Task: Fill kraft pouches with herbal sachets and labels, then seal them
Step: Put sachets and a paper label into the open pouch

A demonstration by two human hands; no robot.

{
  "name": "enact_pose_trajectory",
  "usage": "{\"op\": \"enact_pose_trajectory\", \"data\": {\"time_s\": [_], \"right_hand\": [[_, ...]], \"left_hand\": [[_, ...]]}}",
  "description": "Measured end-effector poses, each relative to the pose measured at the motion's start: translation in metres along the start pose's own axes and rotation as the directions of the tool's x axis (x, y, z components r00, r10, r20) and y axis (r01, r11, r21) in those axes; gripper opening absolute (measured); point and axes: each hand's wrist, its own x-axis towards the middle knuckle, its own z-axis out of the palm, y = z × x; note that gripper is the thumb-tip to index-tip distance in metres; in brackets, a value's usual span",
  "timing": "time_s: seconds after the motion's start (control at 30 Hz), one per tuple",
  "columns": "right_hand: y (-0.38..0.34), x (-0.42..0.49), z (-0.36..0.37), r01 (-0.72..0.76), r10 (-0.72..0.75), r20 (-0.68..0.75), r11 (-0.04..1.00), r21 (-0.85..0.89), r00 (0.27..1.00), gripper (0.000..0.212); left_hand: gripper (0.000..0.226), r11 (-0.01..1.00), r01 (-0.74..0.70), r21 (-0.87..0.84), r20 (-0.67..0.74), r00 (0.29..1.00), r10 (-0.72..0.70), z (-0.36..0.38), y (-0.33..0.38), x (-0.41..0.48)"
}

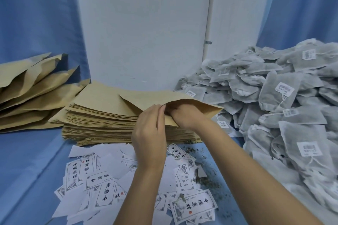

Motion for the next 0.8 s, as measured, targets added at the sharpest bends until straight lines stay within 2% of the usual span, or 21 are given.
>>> {"op": "enact_pose_trajectory", "data": {"time_s": [0.07, 0.1, 0.13, 0.2, 0.27, 0.33, 0.37, 0.4, 0.43, 0.47, 0.5, 0.53, 0.57, 0.6, 0.7, 0.77, 0.8], "right_hand": [[-0.002, 0.006, 0.003, 0.024, -0.026, 0.035, 0.998, 0.053, 0.999, 0.036], [-0.002, 0.004, 0.004, 0.052, -0.052, -0.006, 0.995, 0.082, 0.999, 0.036], [-0.001, 0.000, 0.005, 0.079, -0.072, -0.071, 0.991, 0.106, 0.995, 0.034], [0.004, -0.011, 0.008, 0.152, -0.100, -0.288, 0.974, 0.165, 0.953, 0.028], [0.012, -0.025, 0.009, 0.210, 0.007, -0.570, 0.926, 0.314, 0.822, 0.025], [0.026, -0.030, 0.006, 0.266, 0.260, -0.746, 0.821, 0.504, 0.613, 0.023], [0.036, -0.026, 0.001, 0.284, 0.423, -0.739, 0.731, 0.620, 0.525, 0.023], [0.048, -0.021, -0.006, 0.293, 0.593, -0.644, 0.583, 0.757, 0.483, 0.024], [0.060, -0.013, -0.014, 0.294, 0.722, -0.487, 0.389, 0.873, 0.491, 0.025], [0.072, -0.007, -0.021, 0.269, 0.788, -0.306, 0.184, 0.945, 0.534, 0.023], [0.086, 0.000, -0.025, 0.239, 0.803, -0.167, 0.031, 0.971, 0.572, 0.018], [0.098, 0.005, -0.029, 0.195, 0.808, -0.072, -0.054, 0.979, 0.585, 0.011], [0.110, 0.010, -0.031, 0.163, 0.807, -0.021, -0.094, 0.982, 0.591, 0.015], [0.117, 0.012, -0.035, 0.152, 0.804, 0.005, -0.118, 0.981, 0.595, 0.030], [0.133, 0.025, -0.056, 0.246, 0.795, 0.028, -0.220, 0.944, 0.606, 0.074], [0.138, 0.036, -0.073, 0.264, 0.783, 0.045, -0.262, 0.928, 0.621, 0.080], [0.136, 0.041, -0.080, 0.216, 0.784, 0.050, -0.231, 0.948, 0.619, 0.080]], "left_hand": [[0.020, 1.000, 0.016, 0.010, 0.000, 1.000, -0.016, 0.001, -0.003, 0.000], [0.020, 0.999, 0.042, 0.004, 0.001, 0.999, -0.042, 0.001, -0.004, 0.001], [0.022, 0.996, 0.088, -0.015, 0.002, 0.996, -0.088, 0.001, -0.006, 0.003], [0.026, 0.983, 0.175, -0.052, -0.003, 0.985, -0.175, 0.002, -0.009, 0.009], [0.024, 0.978, 0.199, -0.067, -0.020, 0.980, -0.200, 0.006, -0.009, 0.016], [0.022, 0.973, 0.212, -0.088, -0.043, 0.975, -0.217, 0.013, -0.008, 0.025], [0.022, 0.969, 0.223, -0.102, -0.065, 0.971, -0.231, 0.017, -0.006, 0.030], [0.023, 0.966, 0.229, -0.117, -0.088, 0.967, -0.240, 0.021, -0.005, 0.035], [0.024, 0.965, 0.227, -0.130, -0.110, 0.964, -0.241, 0.026, -0.004, 0.038], [0.024, 0.966, 0.216, -0.139, -0.132, 0.963, -0.234, 0.031, -0.002, 0.040], [0.025, 0.969, 0.199, -0.147, -0.148, 0.964, -0.221, 0.036, 0.000, 0.042], [0.027, 0.972, 0.181, -0.153, -0.158, 0.966, -0.204, 0.041, 0.002, 0.042], [0.029, 0.974, 0.165, -0.157, -0.161, 0.968, -0.190, 0.046, 0.003, 0.043], [0.030, 0.973, 0.158, -0.166, -0.162, 0.969, -0.185, 0.051, 0.004, 0.043], [0.030, 0.960, 0.200, -0.196, -0.162, 0.959, -0.233, 0.068, 0.005, 0.049], [0.032, 0.947, 0.226, -0.230, -0.152, 0.953, -0.264, 0.077, 0.007, 0.055], [0.034, 0.940, 0.236, -0.246, -0.146, 0.950, -0.277, 0.081, 0.007, 0.058]]}}
